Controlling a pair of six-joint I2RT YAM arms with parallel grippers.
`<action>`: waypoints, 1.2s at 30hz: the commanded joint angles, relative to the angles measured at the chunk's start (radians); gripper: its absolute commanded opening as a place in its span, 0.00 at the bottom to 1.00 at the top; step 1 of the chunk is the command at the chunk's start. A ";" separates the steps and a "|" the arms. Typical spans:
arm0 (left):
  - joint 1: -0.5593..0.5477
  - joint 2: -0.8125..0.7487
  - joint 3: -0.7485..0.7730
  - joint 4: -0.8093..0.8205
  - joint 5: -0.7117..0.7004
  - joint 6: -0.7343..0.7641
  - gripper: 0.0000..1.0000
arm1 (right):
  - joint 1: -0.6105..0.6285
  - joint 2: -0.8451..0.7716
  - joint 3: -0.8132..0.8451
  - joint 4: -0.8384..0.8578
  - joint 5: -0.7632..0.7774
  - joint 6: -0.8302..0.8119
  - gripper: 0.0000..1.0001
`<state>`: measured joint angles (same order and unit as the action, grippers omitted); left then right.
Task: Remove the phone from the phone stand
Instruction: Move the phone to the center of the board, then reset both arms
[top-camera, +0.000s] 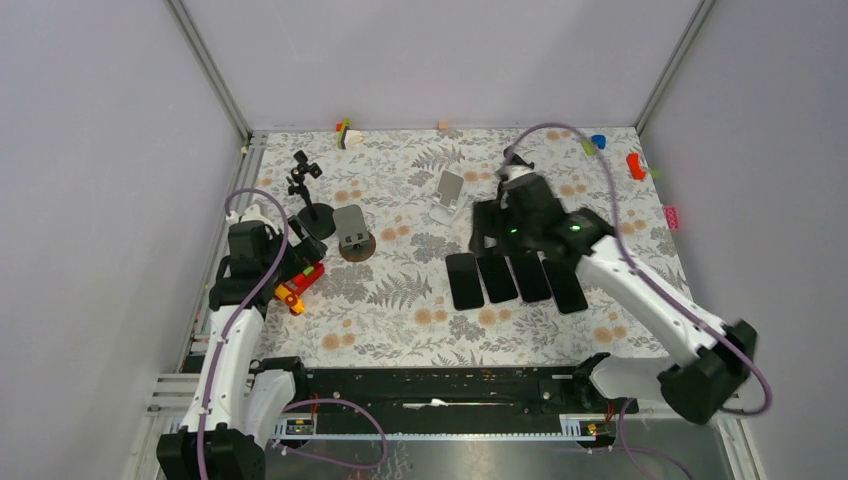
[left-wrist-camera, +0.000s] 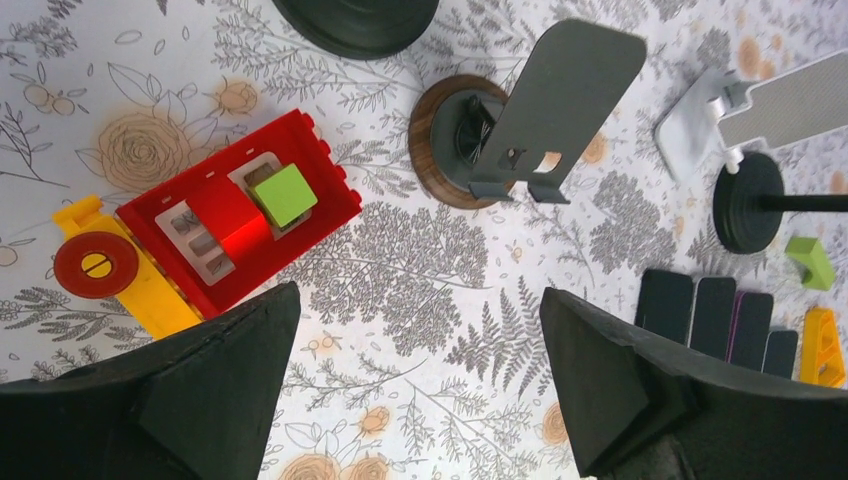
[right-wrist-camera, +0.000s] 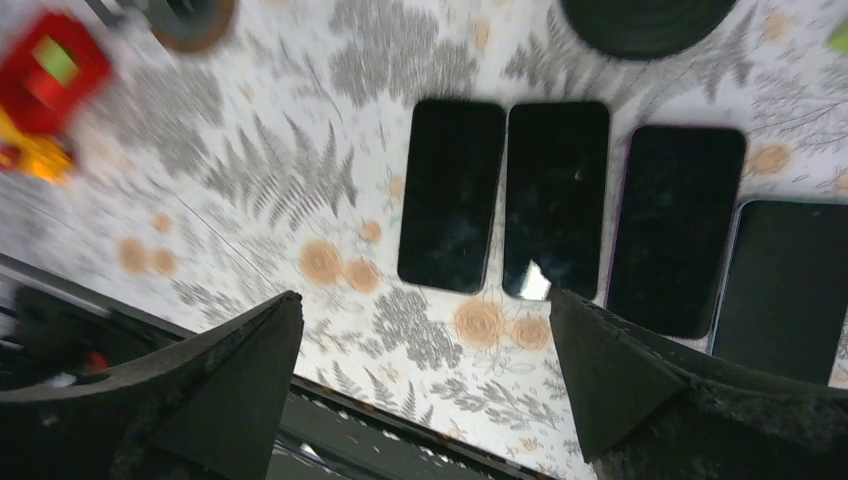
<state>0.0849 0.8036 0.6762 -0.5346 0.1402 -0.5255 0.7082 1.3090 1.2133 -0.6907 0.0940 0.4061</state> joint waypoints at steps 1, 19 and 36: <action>0.004 0.001 0.035 -0.004 0.041 0.065 0.99 | -0.175 -0.193 -0.053 0.087 -0.234 -0.024 1.00; 0.003 -0.215 -0.008 0.042 0.042 0.090 0.99 | -0.484 -0.742 -0.407 0.519 -0.565 0.285 1.00; 0.002 -0.216 -0.005 0.042 0.031 0.094 0.99 | -0.483 -1.256 -0.715 0.564 0.145 0.138 1.00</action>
<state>0.0849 0.5846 0.6758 -0.5430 0.1741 -0.4431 0.2279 0.1291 0.5644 -0.2115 0.0696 0.5732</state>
